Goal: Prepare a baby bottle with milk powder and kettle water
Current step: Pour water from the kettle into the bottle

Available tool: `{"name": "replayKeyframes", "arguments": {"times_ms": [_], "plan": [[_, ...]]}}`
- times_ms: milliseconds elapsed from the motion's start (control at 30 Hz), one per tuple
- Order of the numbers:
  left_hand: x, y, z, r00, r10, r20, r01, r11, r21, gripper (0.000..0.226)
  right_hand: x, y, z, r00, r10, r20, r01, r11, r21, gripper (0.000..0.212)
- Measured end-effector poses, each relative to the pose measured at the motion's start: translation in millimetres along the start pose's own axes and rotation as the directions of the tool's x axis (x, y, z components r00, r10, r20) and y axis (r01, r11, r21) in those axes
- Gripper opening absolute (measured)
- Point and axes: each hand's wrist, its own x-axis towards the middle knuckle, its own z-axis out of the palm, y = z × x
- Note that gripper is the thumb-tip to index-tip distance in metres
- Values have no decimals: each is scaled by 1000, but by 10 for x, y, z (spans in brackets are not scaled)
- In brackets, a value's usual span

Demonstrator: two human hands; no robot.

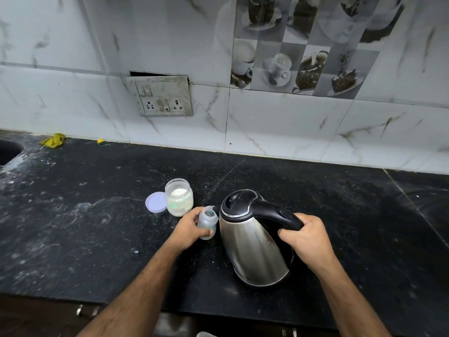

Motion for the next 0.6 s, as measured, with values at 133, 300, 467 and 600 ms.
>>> {"name": "replayKeyframes", "arguments": {"times_ms": [133, 300, 467, 600], "plan": [[2, -1, -8, 1000, 3, -9, -3, 1000, 7, 64, 19, 15, 5, 1000, -2, 7, 2, 1000, -12, 15], [-3, 4, -8, 1000, 7, -9, -7, 1000, -1, 64, 35, 19, 5, 1000, -9, -5, 9, 1000, -25, 17], [-12, 7, -17, 1000, 8, -10, -8, 1000, -5, 63, 43, -6, 4, 1000, -6, -4, 6, 999, -39, 17], [-14, 9, -24, 1000, 4, -14, -4, 1000, -5, 64, 44, -13, 9, 1000, -11, -1, 11, 999, -43, 16]]}}
